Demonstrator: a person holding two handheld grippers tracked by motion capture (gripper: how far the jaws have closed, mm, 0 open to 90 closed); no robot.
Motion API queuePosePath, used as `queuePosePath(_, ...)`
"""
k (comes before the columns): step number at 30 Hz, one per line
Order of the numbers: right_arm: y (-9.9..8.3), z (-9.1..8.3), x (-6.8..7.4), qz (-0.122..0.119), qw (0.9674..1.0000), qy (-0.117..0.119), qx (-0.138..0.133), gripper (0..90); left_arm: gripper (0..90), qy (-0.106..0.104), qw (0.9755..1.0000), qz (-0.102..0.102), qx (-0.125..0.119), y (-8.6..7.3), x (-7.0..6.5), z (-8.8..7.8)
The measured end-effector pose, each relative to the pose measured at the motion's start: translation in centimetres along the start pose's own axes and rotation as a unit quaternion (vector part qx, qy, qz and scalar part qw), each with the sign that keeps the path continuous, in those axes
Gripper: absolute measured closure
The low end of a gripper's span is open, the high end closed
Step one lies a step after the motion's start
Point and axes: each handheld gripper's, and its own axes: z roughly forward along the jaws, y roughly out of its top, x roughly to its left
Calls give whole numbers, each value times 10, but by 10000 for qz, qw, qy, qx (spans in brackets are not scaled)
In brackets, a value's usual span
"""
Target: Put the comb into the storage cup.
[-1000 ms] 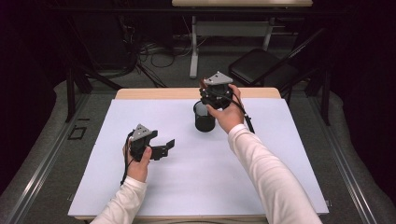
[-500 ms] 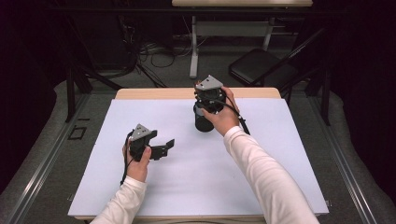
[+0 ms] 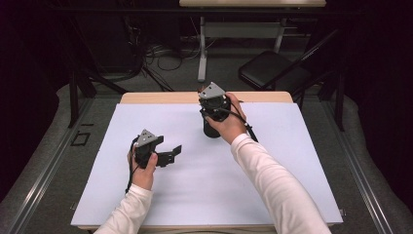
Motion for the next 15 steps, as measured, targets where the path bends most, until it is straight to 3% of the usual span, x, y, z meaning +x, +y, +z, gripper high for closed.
queuePosePath(15,0,2,17,-221,9997,-118,-48,489,163,19,10000,-60,-8,0,2,0)
